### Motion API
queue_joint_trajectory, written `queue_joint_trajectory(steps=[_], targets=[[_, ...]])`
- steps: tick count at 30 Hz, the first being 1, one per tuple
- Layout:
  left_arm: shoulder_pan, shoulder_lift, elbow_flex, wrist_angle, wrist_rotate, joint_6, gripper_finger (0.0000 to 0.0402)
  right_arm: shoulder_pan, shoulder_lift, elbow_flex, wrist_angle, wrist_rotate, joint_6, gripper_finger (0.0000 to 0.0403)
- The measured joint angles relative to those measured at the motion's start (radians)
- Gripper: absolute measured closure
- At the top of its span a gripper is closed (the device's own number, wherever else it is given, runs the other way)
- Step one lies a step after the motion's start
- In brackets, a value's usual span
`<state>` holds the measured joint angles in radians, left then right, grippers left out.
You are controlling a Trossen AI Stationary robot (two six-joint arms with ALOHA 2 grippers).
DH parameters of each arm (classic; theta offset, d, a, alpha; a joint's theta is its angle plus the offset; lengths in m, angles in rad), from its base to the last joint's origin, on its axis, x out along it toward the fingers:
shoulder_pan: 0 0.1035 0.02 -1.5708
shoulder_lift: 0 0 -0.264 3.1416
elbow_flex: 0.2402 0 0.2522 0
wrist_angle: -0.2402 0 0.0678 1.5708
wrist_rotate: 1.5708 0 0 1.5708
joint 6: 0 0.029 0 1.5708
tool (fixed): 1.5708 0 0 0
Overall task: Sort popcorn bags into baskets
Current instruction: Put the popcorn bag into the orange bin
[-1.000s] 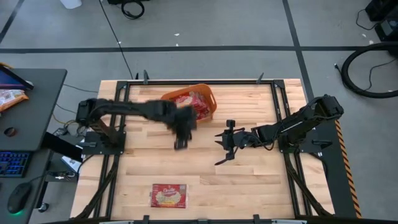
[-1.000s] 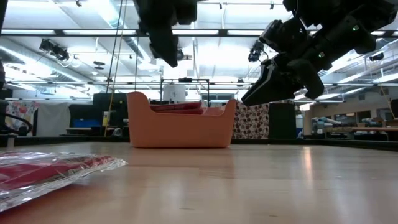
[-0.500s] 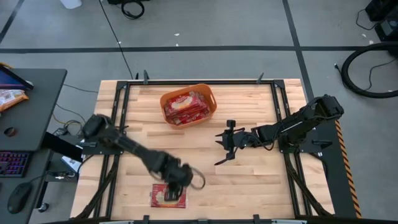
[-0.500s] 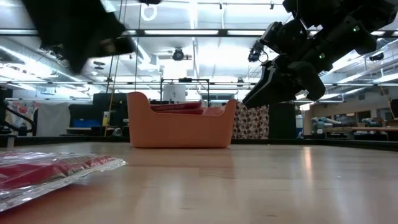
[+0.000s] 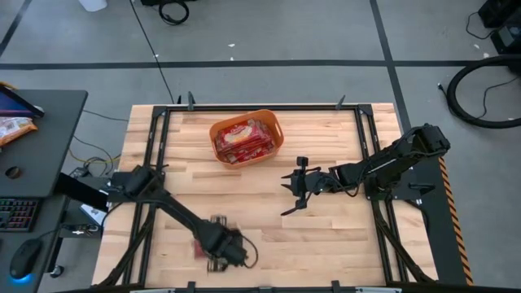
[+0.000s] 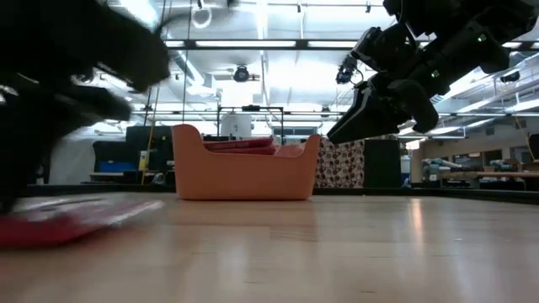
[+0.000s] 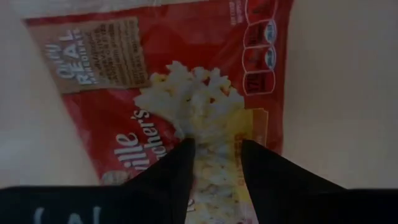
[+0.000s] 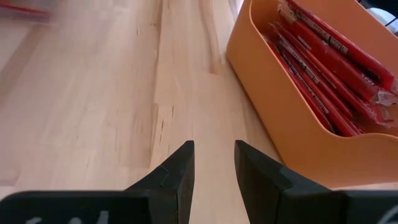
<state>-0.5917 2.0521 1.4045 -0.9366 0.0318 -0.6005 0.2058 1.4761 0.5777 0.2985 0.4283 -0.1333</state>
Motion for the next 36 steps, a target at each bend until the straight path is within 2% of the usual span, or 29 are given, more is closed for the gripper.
queue_joint_trajectory(steps=[3,5,8,12,17,26,32,36], targets=[[0.034,-0.006,-0.004,-0.135,-0.200,0.011,0.0258,0.000,0.000,0.000,0.001,-0.002,0.000,0.0284],[0.062,-0.012,-0.008,-0.216,-0.282,0.018,0.0258,0.000,0.000,0.000,0.000,-0.002,0.000,0.0284],[0.104,-0.060,-0.007,-0.286,-0.304,0.035,0.0258,0.000,0.000,0.000,-0.003,-0.002,0.001,0.0284],[0.131,-0.125,-0.005,-0.282,-0.326,0.010,0.0258,0.000,0.000,0.000,-0.007,-0.002,0.001,0.0284],[0.092,-0.135,-0.010,-0.281,-0.458,-0.047,0.0252,0.002,0.000,0.000,-0.008,-0.003,0.001,0.0284],[0.011,-0.132,-0.171,-0.211,-0.464,-0.074,0.0195,0.002,0.000,0.000,0.009,-0.006,0.001,0.0284],[0.003,-0.132,-0.261,-0.106,-0.466,-0.031,0.0189,0.002,0.000,0.000,0.014,-0.012,0.003,0.0284],[0.004,-0.134,-0.297,-0.103,-0.501,-0.034,0.0193,0.002,0.000,0.000,0.015,-0.012,0.003,0.0284]])
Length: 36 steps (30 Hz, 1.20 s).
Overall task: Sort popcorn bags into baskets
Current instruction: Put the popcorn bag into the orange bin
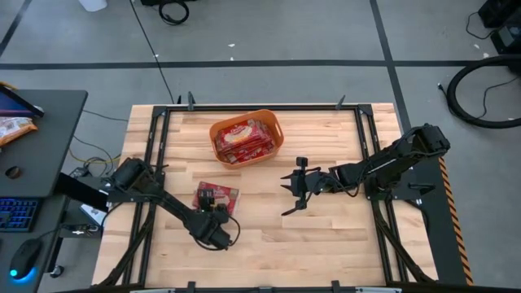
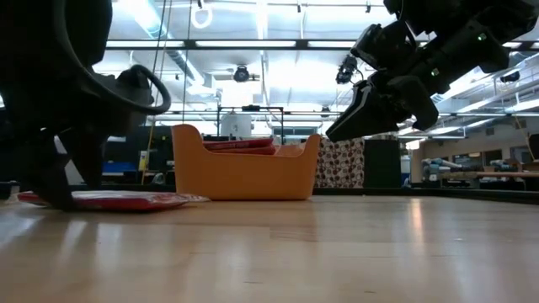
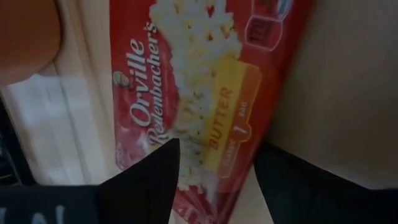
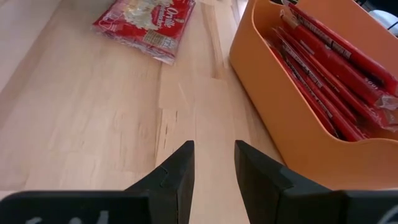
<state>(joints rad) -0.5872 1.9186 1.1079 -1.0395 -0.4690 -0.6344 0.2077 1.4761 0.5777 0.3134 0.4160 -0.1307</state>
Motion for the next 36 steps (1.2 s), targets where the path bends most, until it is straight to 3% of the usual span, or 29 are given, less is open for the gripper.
queue_joint_trajectory(steps=[5,13,18,28,36], targets=[[0.001,-0.006,-0.034,0.019,0.019,0.022,0.0234,0.000,0.000,0.000,0.004,0.000,-0.001,0.0284],[0.018,-0.005,-0.016,0.026,0.073,-0.023,0.0388,0.000,0.000,0.000,0.014,-0.003,-0.002,0.0284],[0.062,-0.065,0.050,-0.002,0.096,0.020,0.0393,0.000,0.000,0.000,0.014,-0.003,-0.002,0.0284],[0.260,-0.321,0.216,0.002,0.075,0.043,0.0398,0.000,0.000,0.000,0.014,-0.018,-0.001,0.0284],[0.432,-0.420,0.328,0.048,-0.168,0.201,0.0399,0.000,0.000,0.000,0.015,-0.018,-0.002,0.0284]])
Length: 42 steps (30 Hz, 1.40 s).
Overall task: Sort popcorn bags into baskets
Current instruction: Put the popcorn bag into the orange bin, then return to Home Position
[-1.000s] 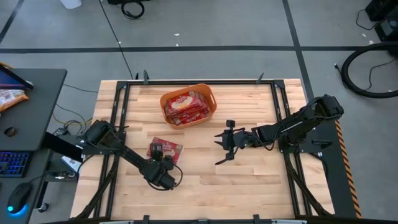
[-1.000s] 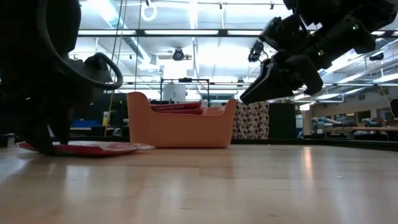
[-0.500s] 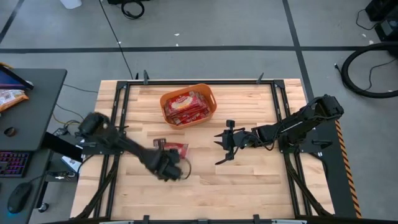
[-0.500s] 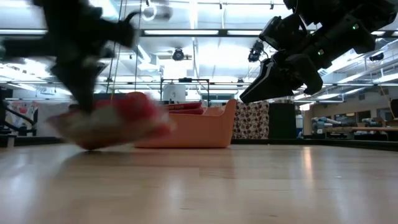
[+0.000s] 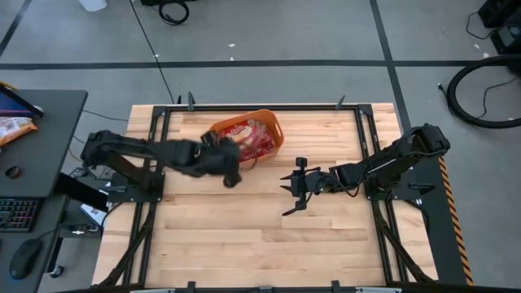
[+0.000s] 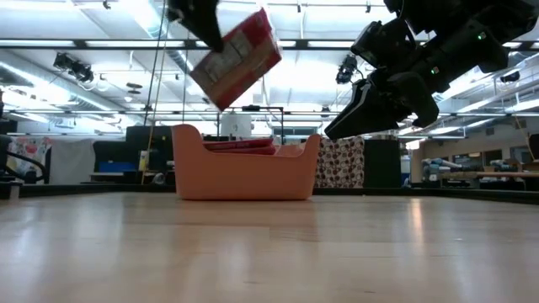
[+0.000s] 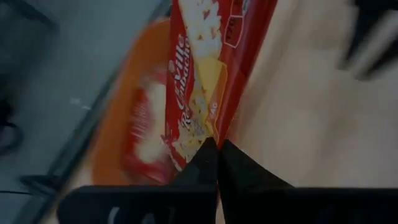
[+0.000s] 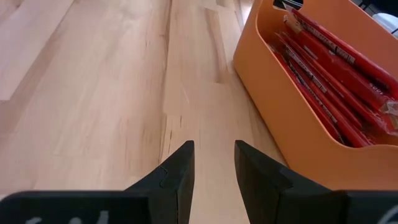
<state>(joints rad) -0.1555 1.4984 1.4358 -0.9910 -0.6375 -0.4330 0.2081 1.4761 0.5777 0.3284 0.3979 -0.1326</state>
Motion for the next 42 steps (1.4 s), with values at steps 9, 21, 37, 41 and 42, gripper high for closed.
queue_joint_trajectory(steps=[9,21,37,41,42], targets=[[0.270,0.101,-0.029,0.069,0.073,0.273,0.0400,0.000,0.000,0.000,-0.001,0.000,-0.001,0.0284],[0.415,0.221,-0.049,0.089,0.244,0.418,0.0299,-0.001,0.000,0.000,-0.061,0.046,0.025,0.0284],[0.416,-0.217,-0.529,0.581,0.455,0.388,0.0260,-0.020,-0.258,-0.126,-0.063,-0.002,0.140,0.0308],[0.425,-0.335,-0.660,0.736,0.501,0.376,0.0260,-0.058,-0.345,-0.163,-0.041,-0.083,0.168,0.0314],[0.426,-0.355,-0.693,0.753,0.502,0.376,0.0260,-0.071,-0.359,-0.167,-0.038,-0.114,0.183,0.0316]])
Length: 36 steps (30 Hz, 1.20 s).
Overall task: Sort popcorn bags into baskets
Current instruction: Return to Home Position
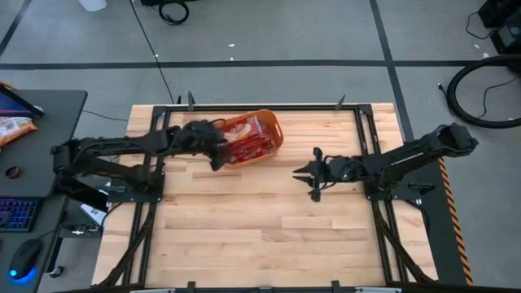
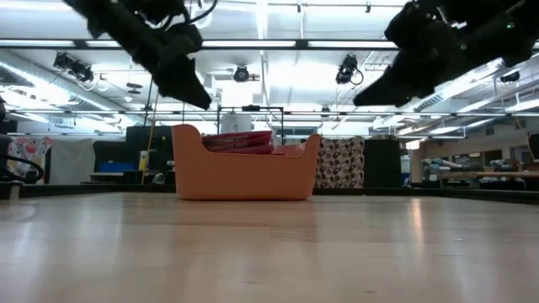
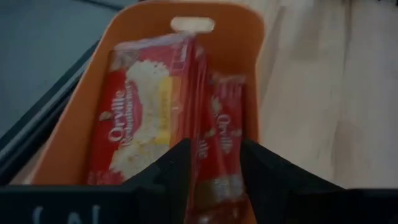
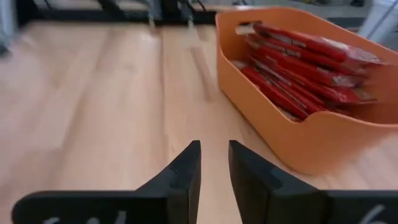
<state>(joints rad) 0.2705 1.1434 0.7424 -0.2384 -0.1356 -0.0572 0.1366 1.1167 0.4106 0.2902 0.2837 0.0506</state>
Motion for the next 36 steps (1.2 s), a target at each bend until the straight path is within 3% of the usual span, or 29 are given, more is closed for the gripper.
queue_joint_trajectory(steps=[6,12,22,31,36], targets=[[-0.008,-0.133,-0.171,0.203,0.055,-0.014,0.0260,-0.095,-0.101,-0.062,0.024,-0.199,0.090,0.0332],[-0.024,-0.263,-0.300,0.314,0.058,-0.018,0.0260,-0.171,-0.194,-0.103,0.029,-0.248,0.142,0.0351],[-0.034,-0.464,-0.385,0.324,0.048,-0.020,0.0260,-0.225,-0.411,-0.129,-0.021,-0.242,0.160,0.0355],[-0.050,-0.694,-0.509,0.313,-0.005,-0.025,0.0261,-0.203,-0.600,-0.132,-0.194,-0.110,0.168,0.0355],[-0.070,-0.816,-0.582,0.315,-0.006,-0.065,0.0261,-0.199,-0.681,-0.198,-0.176,-0.073,0.169,0.0356]])
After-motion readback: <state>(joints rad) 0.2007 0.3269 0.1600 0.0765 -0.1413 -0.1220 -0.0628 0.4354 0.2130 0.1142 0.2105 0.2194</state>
